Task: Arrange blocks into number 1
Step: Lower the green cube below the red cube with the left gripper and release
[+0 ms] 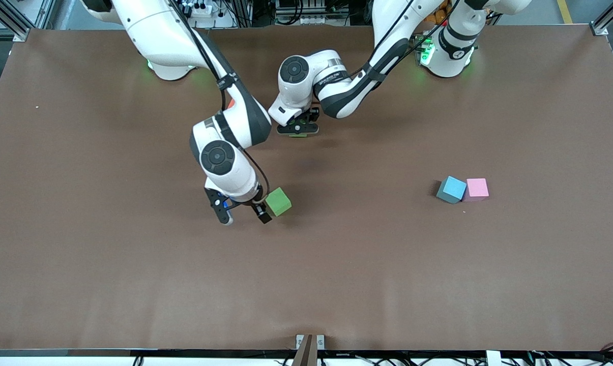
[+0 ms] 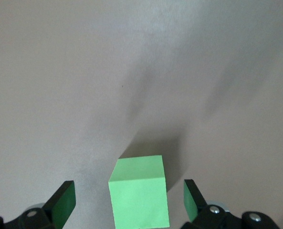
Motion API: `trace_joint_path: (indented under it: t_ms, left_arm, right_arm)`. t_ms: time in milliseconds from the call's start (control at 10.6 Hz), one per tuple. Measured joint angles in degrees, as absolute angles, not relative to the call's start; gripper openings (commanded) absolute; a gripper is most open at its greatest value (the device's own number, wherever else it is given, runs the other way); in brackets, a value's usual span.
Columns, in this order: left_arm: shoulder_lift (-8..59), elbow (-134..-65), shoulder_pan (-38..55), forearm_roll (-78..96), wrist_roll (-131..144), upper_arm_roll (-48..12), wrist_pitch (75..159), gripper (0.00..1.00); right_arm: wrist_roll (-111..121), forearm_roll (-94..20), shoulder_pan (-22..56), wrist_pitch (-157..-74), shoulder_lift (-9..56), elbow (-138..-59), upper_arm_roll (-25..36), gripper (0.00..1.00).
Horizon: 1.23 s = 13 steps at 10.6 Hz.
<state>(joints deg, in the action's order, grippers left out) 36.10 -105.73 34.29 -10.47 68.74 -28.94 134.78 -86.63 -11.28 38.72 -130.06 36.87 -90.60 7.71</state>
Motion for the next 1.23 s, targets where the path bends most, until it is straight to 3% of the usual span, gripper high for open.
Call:
trace_joint_path:
  t_ms: [377,472,566,943,1132,1226]
  left_arm:
    - [36.1,-106.4,34.4,-10.5,68.9,-29.3,134.8,0.01]
    - [36.1,-106.6,34.4,-10.5,68.9,-29.3,134.8,0.95]
    - [36.1,-106.7,34.4,-10.5,69.0,-29.3,134.8,1.00]
    - [36.1,-106.5,34.3,-10.5,70.9,-29.4,135.2,1.00]
    - [36.1,-105.4,34.0,-10.5,73.0,-29.6,135.3,1.00]
    - [35.8,-104.8,33.5,-10.5,73.5,-29.9,135.3,1.00]
  right_arm:
    - [-90.0,-11.3,41.2,-132.6,38.7,-90.7,7.7,1.00]
    - [-90.1,-11.3,41.7,-132.6,39.1,-90.8,7.7,1.00]
    - [-90.1,-11.3,42.2,-132.6,39.4,-91.3,7.7,1.00]
    - [-90.9,-11.3,42.7,-135.8,40.7,-92.7,7.7,1.00]
    - [-91.4,-11.1,42.9,-137.8,42.4,-92.8,7.7,0.02]
    - [-91.4,-10.3,43.0,-138.5,43.0,-92.8,7.7,0.00]
